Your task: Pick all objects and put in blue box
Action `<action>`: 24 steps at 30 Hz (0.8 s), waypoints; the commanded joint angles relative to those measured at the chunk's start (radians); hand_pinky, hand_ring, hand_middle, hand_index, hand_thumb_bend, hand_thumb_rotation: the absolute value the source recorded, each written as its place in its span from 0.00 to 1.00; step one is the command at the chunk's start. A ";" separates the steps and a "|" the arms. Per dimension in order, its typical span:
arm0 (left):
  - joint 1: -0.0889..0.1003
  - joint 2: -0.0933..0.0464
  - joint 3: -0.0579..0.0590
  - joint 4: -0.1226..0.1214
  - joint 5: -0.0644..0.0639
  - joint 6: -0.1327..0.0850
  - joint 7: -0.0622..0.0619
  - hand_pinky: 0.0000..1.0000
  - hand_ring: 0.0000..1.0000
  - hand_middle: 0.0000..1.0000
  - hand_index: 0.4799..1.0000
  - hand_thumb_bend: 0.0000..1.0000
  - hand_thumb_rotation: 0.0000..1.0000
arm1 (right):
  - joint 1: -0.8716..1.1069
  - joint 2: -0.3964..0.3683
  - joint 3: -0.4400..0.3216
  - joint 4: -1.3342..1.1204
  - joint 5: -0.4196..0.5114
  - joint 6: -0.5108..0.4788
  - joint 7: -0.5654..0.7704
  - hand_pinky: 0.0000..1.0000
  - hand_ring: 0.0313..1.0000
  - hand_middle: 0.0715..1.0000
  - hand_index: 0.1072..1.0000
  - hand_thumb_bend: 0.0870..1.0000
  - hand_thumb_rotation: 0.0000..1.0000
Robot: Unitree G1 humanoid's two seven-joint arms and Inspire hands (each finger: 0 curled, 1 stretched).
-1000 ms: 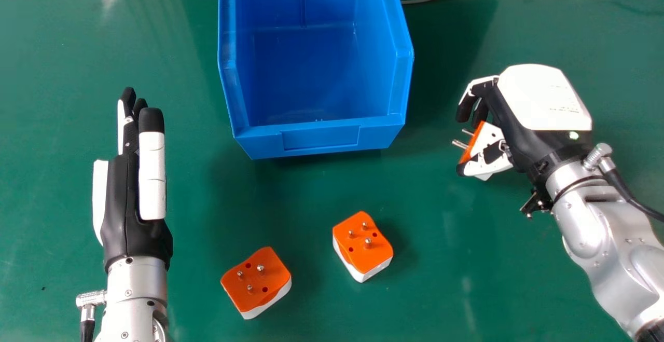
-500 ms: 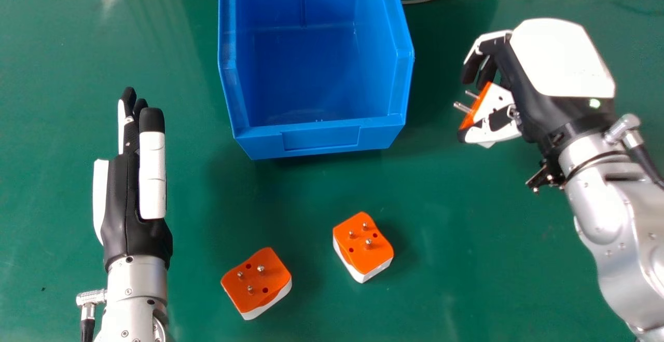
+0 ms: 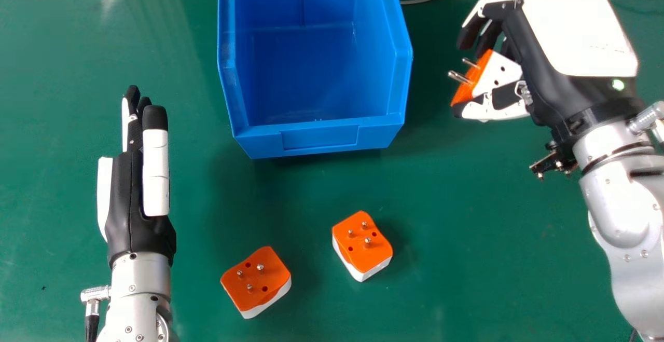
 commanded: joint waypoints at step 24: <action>-0.004 0.000 -0.008 -0.006 0.009 -0.026 0.002 1.00 1.00 1.00 1.00 0.91 1.00 | 0.015 0.040 -0.058 -0.079 -0.040 -0.218 -0.167 0.30 0.40 0.46 0.46 0.45 0.00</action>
